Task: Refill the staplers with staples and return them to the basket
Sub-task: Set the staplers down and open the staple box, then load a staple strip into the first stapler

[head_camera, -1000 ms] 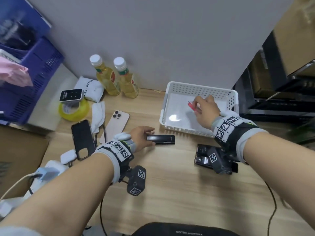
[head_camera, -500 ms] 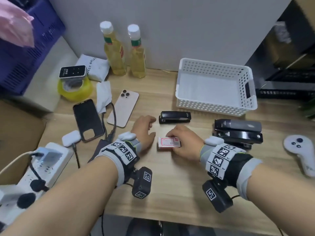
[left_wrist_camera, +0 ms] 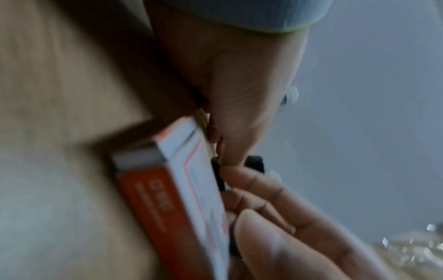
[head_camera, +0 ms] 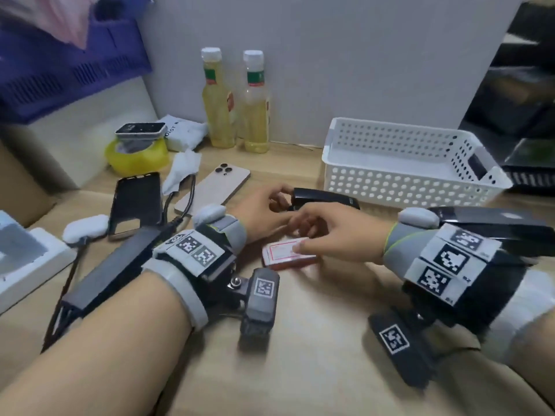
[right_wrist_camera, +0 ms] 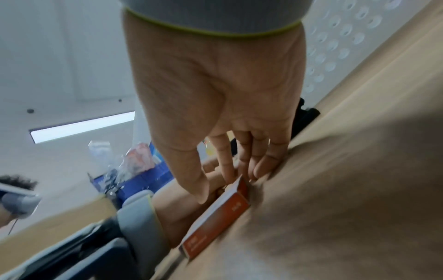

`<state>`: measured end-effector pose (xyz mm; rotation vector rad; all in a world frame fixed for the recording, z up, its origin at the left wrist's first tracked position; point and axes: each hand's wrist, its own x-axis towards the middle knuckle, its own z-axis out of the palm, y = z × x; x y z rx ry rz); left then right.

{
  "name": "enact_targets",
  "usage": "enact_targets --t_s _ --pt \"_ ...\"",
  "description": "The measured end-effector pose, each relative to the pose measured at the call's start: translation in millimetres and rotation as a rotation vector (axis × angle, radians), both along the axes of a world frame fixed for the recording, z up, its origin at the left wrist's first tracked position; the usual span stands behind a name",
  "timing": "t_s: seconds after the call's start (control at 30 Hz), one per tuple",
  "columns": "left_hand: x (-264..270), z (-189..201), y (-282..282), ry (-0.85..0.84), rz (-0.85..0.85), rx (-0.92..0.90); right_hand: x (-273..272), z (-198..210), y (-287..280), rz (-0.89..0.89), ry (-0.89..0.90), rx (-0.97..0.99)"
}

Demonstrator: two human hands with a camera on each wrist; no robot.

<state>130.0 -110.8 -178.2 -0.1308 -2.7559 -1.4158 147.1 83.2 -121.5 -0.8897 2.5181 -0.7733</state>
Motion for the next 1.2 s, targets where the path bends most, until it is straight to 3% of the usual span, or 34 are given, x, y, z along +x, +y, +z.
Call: enact_targets --t_s 0.13,0.27,0.37,0.5,0.6,0.73,0.97,1.03,1.13,1.2 --pt "13.4 -8.4 3.5 0.022 0.087 0.020 15.8 -7.3 19.2 -0.177 -0.034 -0.117" --pt "43.1 7.2 20.2 0.032 0.197 0.033 45.4 0.4 48.4 -0.343 -0.146 -0.310" --pt "46.8 9.4 21.0 0.017 0.202 0.019 47.6 1.4 54.0 -0.410 -0.013 -0.345" --pt "37.7 6.6 18.2 0.007 0.195 0.043 34.1 4.5 31.1 -0.406 0.146 -0.351" --pt "22.0 7.9 16.9 0.035 0.176 0.057 12.0 6.4 4.1 -0.409 0.292 -0.194" --pt "6.8 5.1 3.4 0.053 0.108 0.097 -14.4 -0.7 -32.0 -0.397 0.197 -0.163" --pt "16.6 8.9 -11.0 0.148 0.016 0.033 -9.8 18.2 -29.2 -0.323 0.318 -0.271" --pt "14.1 8.4 -14.5 0.144 0.008 0.022 -10.5 23.8 -13.2 -0.399 0.370 -0.405" --pt "9.7 8.0 -15.7 0.135 0.003 0.007 -9.9 16.3 17.7 -0.647 0.406 -0.610" --pt "12.2 10.5 -15.2 0.153 0.015 -0.009 -11.2 3.5 34.0 -0.830 0.300 -0.755"
